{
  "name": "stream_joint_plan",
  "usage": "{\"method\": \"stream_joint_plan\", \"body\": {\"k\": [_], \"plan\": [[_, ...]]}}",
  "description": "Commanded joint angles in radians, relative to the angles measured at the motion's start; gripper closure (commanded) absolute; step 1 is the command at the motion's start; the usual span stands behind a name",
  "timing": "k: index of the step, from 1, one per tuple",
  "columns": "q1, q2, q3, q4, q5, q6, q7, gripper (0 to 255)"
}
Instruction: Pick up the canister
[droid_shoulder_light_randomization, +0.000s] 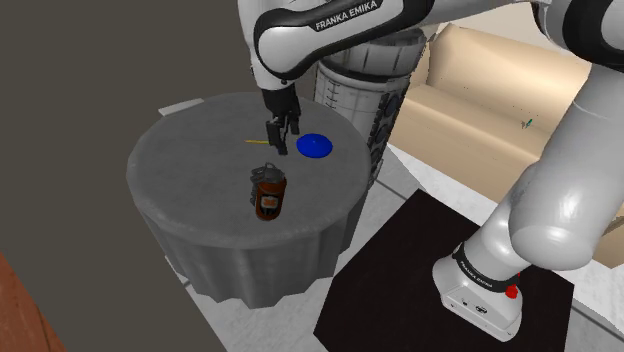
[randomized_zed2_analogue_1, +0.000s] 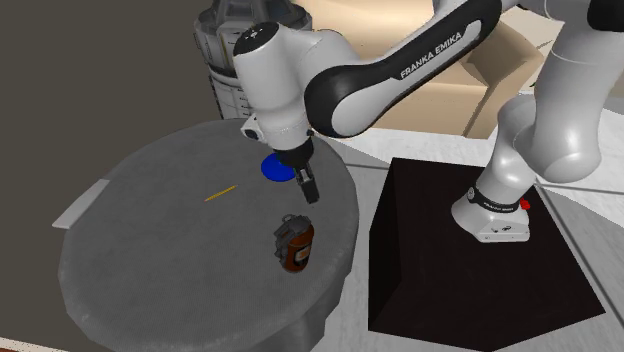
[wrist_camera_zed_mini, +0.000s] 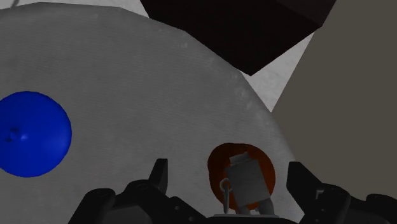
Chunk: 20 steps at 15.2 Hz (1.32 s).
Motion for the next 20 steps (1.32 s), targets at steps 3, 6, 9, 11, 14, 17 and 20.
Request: {"method": "stream_joint_plan", "body": {"k": [3, 6, 9, 11, 14, 17, 20], "plan": [[0.039, 0.157, 0.015, 0.126, -0.040, -0.002, 0.014, 0], [0.073, 0.279, 0.020, 0.238, -0.069, -0.019, 0.019, 0], [0.111, 0.405, 0.022, 0.367, -0.096, -0.046, 0.018, 0], [0.130, 0.463, 0.021, 0.430, -0.107, -0.062, 0.015, 0], [0.131, 0.480, 0.019, 0.417, -0.111, -0.032, 0.019, 0], [0.132, 0.499, 0.016, 0.406, -0.116, -0.003, 0.022, 0], [0.133, 0.510, 0.014, 0.402, -0.118, 0.011, 0.024, 0]]}}
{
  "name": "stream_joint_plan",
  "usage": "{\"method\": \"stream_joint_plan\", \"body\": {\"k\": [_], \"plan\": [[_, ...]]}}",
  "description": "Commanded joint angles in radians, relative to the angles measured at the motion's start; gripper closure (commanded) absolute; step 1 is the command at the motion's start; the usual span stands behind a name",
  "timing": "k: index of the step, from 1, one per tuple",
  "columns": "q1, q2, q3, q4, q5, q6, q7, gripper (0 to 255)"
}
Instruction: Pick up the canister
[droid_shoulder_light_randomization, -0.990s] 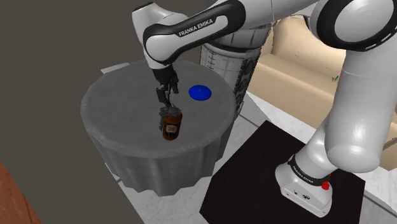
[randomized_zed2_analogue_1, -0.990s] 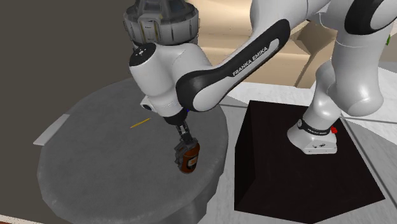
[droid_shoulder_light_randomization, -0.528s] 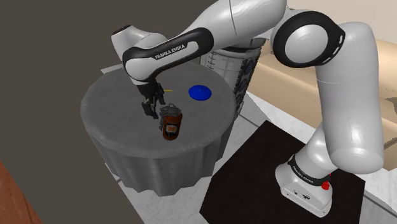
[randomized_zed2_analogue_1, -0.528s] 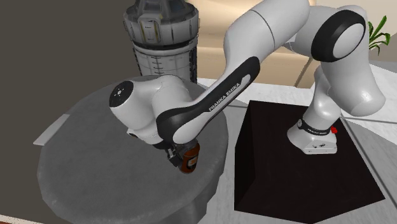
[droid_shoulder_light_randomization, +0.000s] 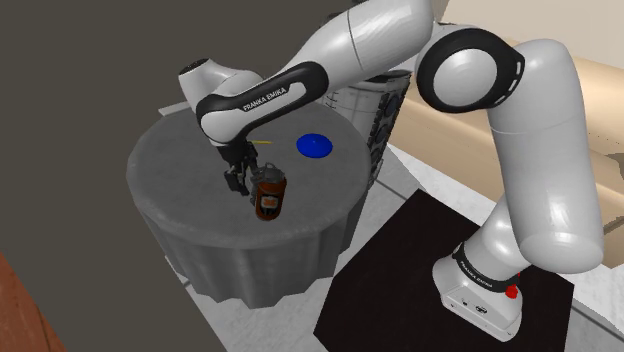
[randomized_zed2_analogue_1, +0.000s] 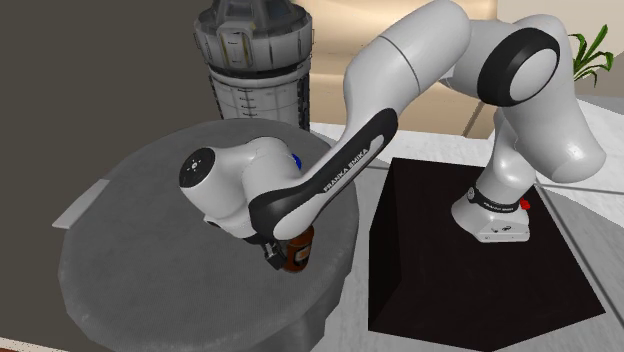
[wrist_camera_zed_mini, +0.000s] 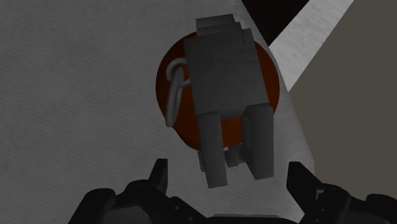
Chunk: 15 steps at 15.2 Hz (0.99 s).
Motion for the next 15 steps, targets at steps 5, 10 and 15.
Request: {"method": "stream_joint_plan", "body": {"k": [5, 10, 15], "plan": [[0.000, 0.003, 0.000, 0.002, -0.001, 0.001, 0.000, 255], [0.001, 0.004, 0.000, 0.003, -0.001, 0.002, 0.001, 255], [-0.001, -0.028, 0.005, 0.019, 0.007, -0.046, -0.005, 255]]}}
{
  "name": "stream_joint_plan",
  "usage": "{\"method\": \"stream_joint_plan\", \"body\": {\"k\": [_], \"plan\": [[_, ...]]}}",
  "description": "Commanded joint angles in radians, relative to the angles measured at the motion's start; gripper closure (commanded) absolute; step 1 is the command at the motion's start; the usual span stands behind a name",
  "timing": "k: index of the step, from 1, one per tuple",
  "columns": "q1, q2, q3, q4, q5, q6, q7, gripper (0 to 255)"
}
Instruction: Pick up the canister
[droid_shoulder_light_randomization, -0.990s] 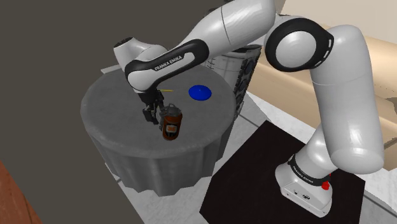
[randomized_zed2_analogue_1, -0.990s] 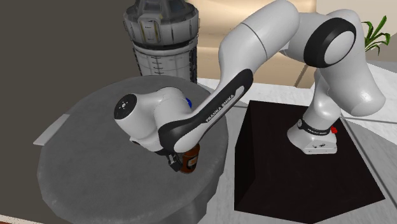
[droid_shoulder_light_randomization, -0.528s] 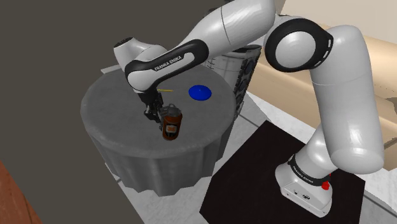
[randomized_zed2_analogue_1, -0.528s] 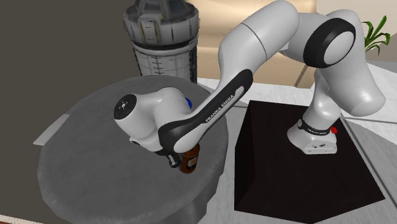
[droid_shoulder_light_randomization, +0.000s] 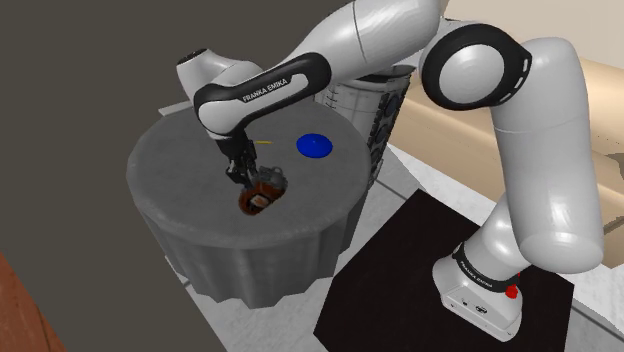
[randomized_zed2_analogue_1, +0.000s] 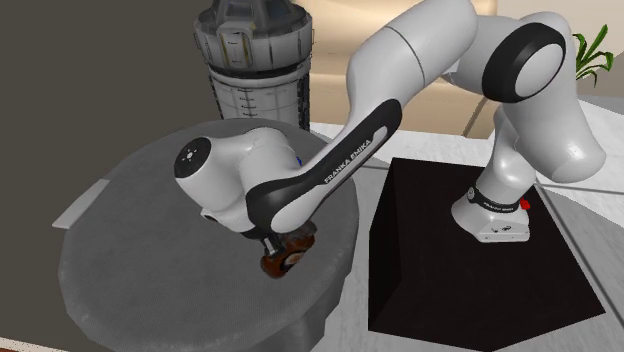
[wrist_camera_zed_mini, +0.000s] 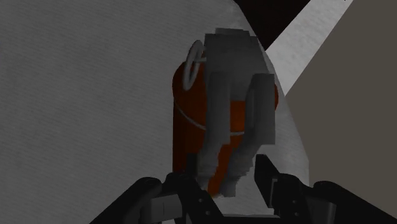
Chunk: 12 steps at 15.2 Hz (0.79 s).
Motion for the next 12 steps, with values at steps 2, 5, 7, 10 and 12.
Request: {"method": "stream_joint_plan", "body": {"k": [2, 5, 7, 10, 12], "plan": [[0.002, -0.017, 0.004, 0.015, 0.005, -0.031, -0.001, 255], [0.001, -0.034, 0.006, 0.029, 0.009, -0.061, -0.005, 255], [0.001, -0.044, 0.007, 0.041, 0.011, -0.082, -0.007, 255], [0.001, -0.057, 0.009, 0.060, 0.015, -0.115, -0.010, 255], [0.001, -0.058, 0.009, 0.061, 0.015, -0.116, -0.010, 255]]}}
